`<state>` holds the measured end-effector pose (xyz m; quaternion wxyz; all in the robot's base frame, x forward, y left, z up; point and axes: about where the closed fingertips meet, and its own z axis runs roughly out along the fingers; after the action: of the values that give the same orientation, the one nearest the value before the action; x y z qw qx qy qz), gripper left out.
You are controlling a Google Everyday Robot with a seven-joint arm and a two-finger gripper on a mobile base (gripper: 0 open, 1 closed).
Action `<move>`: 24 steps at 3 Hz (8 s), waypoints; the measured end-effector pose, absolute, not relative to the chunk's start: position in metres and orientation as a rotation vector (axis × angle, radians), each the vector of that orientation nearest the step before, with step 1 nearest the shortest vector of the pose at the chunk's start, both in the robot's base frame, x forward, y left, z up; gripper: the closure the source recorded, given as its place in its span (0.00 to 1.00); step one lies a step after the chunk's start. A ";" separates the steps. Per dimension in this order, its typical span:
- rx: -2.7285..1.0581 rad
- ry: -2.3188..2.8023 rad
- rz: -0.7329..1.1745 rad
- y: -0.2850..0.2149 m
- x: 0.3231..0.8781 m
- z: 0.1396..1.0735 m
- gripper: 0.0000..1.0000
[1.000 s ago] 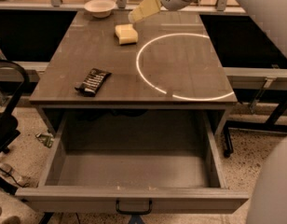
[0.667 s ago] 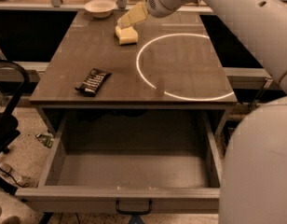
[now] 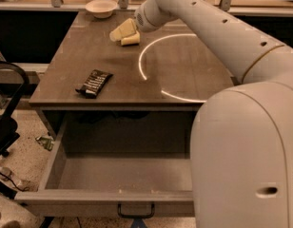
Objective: Place sponge into top drawer
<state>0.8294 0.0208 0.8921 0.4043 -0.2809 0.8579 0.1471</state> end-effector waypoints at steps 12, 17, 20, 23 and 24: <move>-0.648 2.129 0.275 0.024 0.910 0.876 1.00; -0.781 2.007 -0.057 -0.157 0.660 0.972 1.00; -0.848 2.082 0.044 -0.188 0.558 0.921 1.00; -1.080 2.134 0.222 -0.227 0.419 0.832 1.00; -1.338 2.085 0.255 -0.222 0.391 0.789 1.00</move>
Offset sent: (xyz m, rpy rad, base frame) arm 0.0335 0.0253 -0.0225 0.0697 -0.0557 -0.0025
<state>0.3910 -0.2224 0.7895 0.3201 -0.5090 0.7931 0.0971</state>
